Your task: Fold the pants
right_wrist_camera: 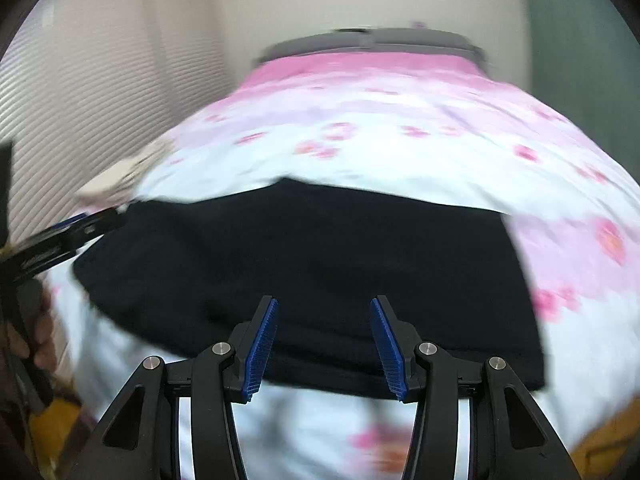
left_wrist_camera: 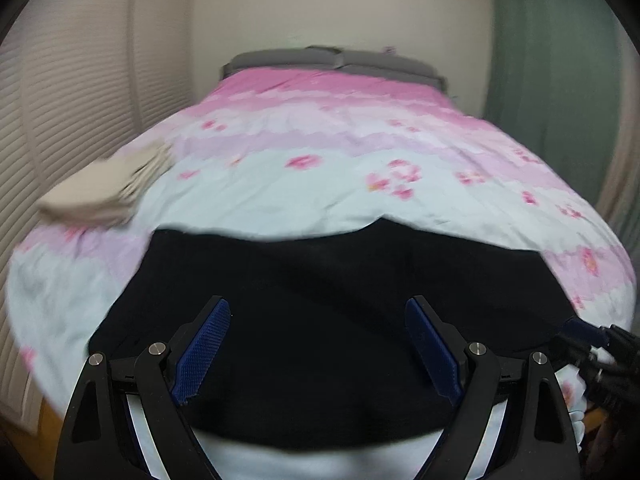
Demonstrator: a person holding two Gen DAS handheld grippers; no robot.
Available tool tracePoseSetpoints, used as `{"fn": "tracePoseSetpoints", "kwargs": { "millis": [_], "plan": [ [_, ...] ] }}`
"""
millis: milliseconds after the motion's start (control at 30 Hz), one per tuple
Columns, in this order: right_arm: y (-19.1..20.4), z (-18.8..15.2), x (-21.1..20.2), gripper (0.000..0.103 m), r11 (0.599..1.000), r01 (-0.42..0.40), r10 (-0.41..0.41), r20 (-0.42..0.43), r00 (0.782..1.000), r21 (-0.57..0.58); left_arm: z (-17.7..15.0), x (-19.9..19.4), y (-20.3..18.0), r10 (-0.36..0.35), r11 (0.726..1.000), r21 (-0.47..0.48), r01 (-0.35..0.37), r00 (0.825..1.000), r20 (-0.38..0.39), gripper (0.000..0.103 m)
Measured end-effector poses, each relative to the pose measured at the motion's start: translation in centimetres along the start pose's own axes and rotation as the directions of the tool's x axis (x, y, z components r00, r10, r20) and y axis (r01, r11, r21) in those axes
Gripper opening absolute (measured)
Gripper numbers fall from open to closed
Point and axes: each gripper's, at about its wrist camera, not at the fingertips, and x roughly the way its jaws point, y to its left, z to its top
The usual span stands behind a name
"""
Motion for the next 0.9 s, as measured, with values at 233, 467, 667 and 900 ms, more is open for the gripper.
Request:
{"fn": "tracePoseSetpoints", "kwargs": {
  "millis": [233,467,667,900],
  "plan": [
    [-9.6,-0.3,0.0,0.049,0.925,0.206,-0.201,-0.049,0.978,0.32,3.1,5.7,-5.0,-0.124,0.98,0.158,0.122,0.992,0.002,0.089],
    [-9.0,0.1,1.4,0.049,0.929,0.146,-0.14,-0.041,0.989,0.341,3.8,11.2,-8.7,-0.235,0.936,0.237,0.259,0.964,-0.126,0.079],
    [-1.9,-0.8,3.5,0.049,0.952,-0.042,0.05,-0.021,0.999,0.304,5.9,16.1,-7.5,-0.304,0.915,0.176,0.362,0.909,-0.286,0.07],
    [3.8,-2.1,6.8,0.049,0.976,-0.102,0.12,-0.086,0.989,0.194,6.7,18.1,-7.5,-0.293,0.871,0.289,0.398,0.892,-0.344,0.07]
  ]
}}
